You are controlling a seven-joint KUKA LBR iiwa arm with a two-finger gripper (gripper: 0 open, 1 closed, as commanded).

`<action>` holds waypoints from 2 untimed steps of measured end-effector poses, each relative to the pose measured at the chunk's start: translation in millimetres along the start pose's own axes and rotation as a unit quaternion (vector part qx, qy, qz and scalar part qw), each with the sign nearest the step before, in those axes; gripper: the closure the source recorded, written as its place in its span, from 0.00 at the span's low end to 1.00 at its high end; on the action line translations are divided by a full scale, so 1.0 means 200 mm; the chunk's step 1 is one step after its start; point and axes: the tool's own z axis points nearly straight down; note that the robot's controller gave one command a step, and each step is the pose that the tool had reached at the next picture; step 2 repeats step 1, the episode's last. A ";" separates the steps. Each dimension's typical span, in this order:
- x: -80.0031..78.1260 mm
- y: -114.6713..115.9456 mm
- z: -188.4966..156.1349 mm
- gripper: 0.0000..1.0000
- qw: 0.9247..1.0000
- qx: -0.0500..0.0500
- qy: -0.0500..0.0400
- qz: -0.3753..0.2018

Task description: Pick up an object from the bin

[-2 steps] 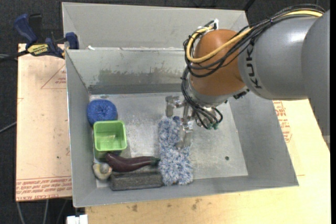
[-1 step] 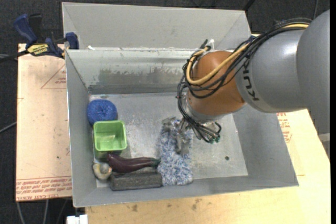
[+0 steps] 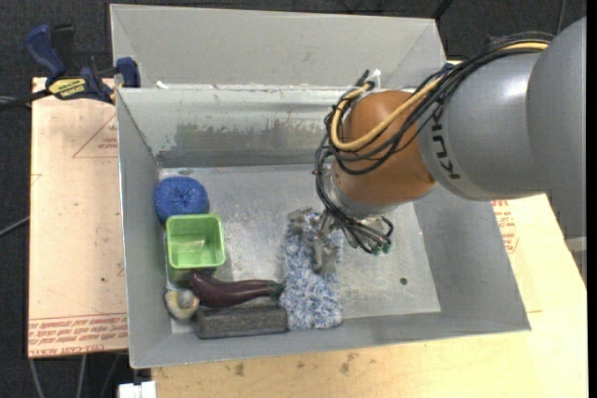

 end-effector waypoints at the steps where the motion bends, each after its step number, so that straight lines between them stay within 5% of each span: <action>1: -0.01 0.05 -0.85 1.00 1.000 -0.001 0.011 -0.015; 2: -0.01 0.05 -0.85 1.00 1.000 -0.001 0.011 -0.015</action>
Offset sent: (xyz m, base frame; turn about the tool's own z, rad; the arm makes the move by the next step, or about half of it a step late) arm 0.0000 0.0000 0.0000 0.0000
